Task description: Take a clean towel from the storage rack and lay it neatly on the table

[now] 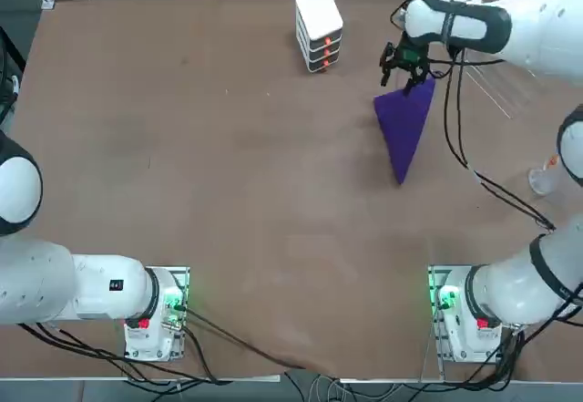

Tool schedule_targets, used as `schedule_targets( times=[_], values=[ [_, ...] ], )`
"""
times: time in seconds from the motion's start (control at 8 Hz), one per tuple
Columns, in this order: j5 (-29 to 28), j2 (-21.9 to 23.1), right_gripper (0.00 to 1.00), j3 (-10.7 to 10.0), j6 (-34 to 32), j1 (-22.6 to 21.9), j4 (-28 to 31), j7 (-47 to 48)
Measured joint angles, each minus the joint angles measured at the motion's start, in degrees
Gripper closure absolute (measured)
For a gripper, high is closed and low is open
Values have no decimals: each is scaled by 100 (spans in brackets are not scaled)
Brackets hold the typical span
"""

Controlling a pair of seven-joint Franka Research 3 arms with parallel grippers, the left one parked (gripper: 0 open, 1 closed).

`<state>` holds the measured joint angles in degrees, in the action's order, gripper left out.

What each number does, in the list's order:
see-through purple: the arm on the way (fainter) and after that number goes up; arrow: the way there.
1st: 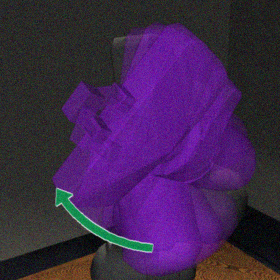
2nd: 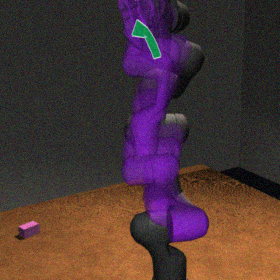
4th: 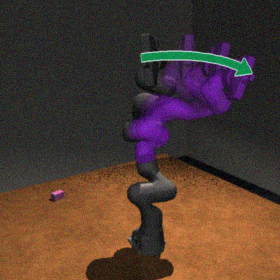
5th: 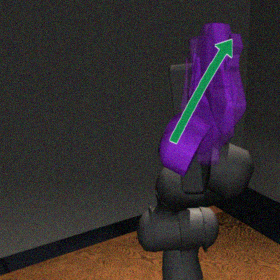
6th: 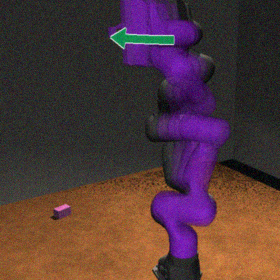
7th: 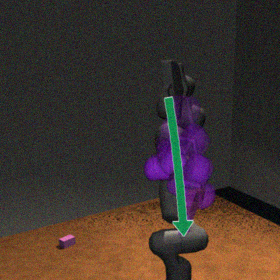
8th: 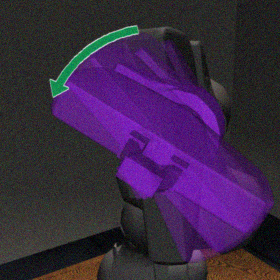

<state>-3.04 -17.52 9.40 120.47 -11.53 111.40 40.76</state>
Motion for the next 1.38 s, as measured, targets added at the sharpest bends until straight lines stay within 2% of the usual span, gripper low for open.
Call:
schedule_targets(
  times=[0.12, 0.25, 0.38, 0.62, 1.0, 1.12, 1.38],
  values=[
    [501, -431, 11, 13, -78, -131, -447, 711],
    [721, -875, 17, 16, -118, -270, -902, 1235],
    [840, -1282, 24, 16, -143, -387, -1284, 1562],
    [1271, -1871, 31, 13, -164, -509, -1698, 1918],
    [1661, -2248, 41, 12, -169, -566, -1814, 2366],
    [1669, -2270, 47, 12, -169, -591, -1825, 2427],
    [1670, -2273, 52, 11, -173, -603, -1833, 2442]
  ],
)
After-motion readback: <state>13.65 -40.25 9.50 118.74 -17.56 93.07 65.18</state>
